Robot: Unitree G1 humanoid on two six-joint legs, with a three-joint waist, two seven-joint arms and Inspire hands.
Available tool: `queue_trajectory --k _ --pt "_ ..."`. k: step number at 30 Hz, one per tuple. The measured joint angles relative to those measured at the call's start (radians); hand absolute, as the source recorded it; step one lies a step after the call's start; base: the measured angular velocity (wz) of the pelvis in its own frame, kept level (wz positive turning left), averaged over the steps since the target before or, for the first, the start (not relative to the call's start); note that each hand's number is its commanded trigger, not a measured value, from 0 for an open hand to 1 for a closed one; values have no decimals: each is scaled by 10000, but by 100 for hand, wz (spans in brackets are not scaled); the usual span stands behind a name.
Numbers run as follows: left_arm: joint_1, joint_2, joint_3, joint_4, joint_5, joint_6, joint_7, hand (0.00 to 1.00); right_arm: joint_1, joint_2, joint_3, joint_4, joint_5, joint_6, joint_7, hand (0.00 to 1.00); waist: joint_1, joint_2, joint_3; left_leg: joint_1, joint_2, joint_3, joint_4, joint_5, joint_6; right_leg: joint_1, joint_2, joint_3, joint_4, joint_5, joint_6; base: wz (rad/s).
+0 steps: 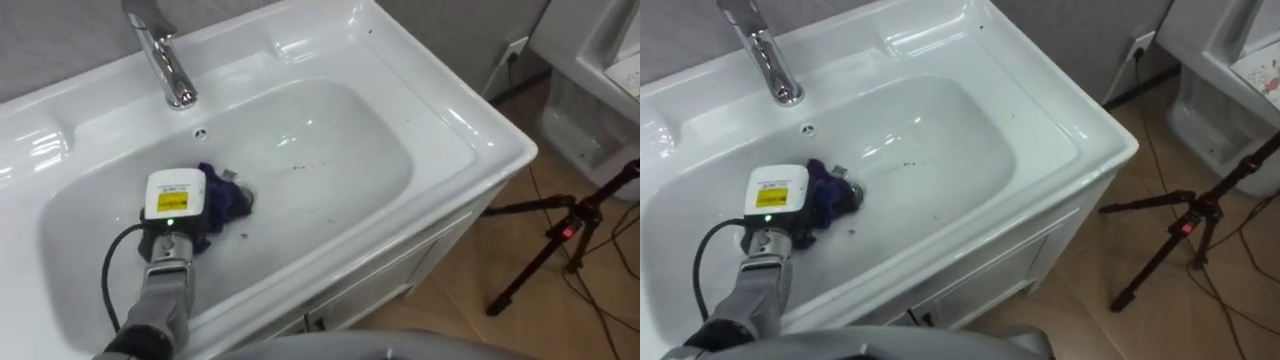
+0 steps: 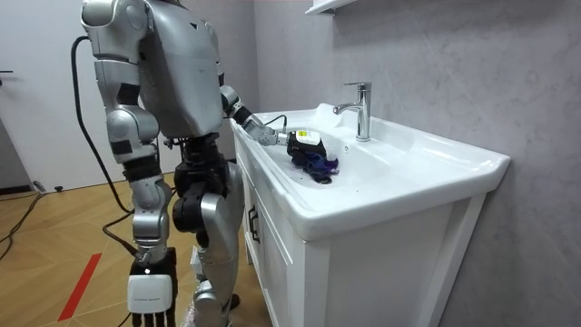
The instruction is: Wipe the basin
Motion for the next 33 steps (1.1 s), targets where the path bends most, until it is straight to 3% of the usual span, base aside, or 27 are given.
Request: queue_trajectory --k 1,7,9,13,14,18,24,33 --pt "64 2 16 2 281 84 9 100 -15 -32 -72 -1 3 -20 3 0 57 133 36 20 3 0 -3 2 -3 23 2 -5 -3 -2 -4 -13" --pt "294 44 324 1 732 184 20 100 -113 -437 -478 -36 -47 -77 27 0 520 518 17 60 -4 -322 13 3 -1 114 -16 -91 -5 -19 -30 -2" --pt "515 241 730 0 907 183 177 100 -248 -682 -940 -72 -52 -284 5 0 581 665 7 -15 -5 -474 39 4 -2 86 -24 -149 -11 -66 -58 10" --pt "679 471 760 -47 1030 172 392 100 -241 -930 -1267 -376 -50 -453 -5 0 953 944 -28 -219 5 -669 199 22 -22 -61 -42 -248 7 -93 -97 4" --pt "772 512 761 -194 1202 169 408 100 -238 -980 -1316 -485 -51 -497 -18 0 1003 1006 -30 -321 5 -927 229 31 -34 -67 -53 -364 2 -99 -118 26" --pt "1051 565 758 -562 1269 162 478 100 -288 -1013 -1332 -501 -49 -849 -205 0 1050 1034 -36 -436 8 -1316 334 87 -101 -61 -154 -686 -3 -179 -213 24" --pt "1205 595 823 -608 1485 161 494 100 -250 -1021 -1332 -454 -51 -1044 -357 0 1106 1038 -35 -403 24 -1676 322 172 -143 76 -142 -748 -4 -217 -273 2" --pt "1104 590 816 -604 1480 93 339 100 -231 -1016 -1270 -307 -18 -1264 -417 0 1022 975 3 -280 30 -1694 279 172 -143 209 -165 -961 20 -218 -273 4"
